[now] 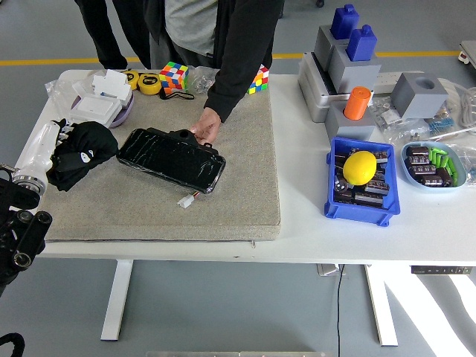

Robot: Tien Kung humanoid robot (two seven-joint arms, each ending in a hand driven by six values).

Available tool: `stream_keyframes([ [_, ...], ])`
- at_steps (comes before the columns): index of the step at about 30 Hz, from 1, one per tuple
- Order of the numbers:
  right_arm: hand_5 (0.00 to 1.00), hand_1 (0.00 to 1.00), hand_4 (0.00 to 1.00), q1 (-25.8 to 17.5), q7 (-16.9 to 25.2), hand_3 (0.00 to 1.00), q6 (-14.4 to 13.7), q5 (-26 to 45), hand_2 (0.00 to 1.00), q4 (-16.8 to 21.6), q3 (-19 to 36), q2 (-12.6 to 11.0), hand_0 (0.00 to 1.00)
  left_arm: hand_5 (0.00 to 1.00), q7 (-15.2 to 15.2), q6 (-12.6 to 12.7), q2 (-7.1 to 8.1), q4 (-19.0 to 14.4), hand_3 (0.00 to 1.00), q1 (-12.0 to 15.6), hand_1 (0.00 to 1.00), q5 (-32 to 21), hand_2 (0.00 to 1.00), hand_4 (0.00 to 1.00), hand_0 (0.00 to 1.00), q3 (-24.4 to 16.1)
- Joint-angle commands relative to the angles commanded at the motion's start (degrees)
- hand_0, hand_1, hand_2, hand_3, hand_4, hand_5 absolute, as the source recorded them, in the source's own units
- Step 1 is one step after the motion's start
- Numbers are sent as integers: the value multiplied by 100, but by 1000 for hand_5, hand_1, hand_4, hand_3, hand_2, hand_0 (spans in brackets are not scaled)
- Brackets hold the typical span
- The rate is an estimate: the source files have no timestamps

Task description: Pick the rag up,wipe the panel,place it on the desk

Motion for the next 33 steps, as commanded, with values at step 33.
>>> stream_keyframes([
  [33, 375, 566, 897, -6, 7, 521, 20, 68, 483, 39, -55, 9, 590, 2, 157, 71, -242, -237, 545, -148, 290, -77, 305, 632, 266, 673],
])
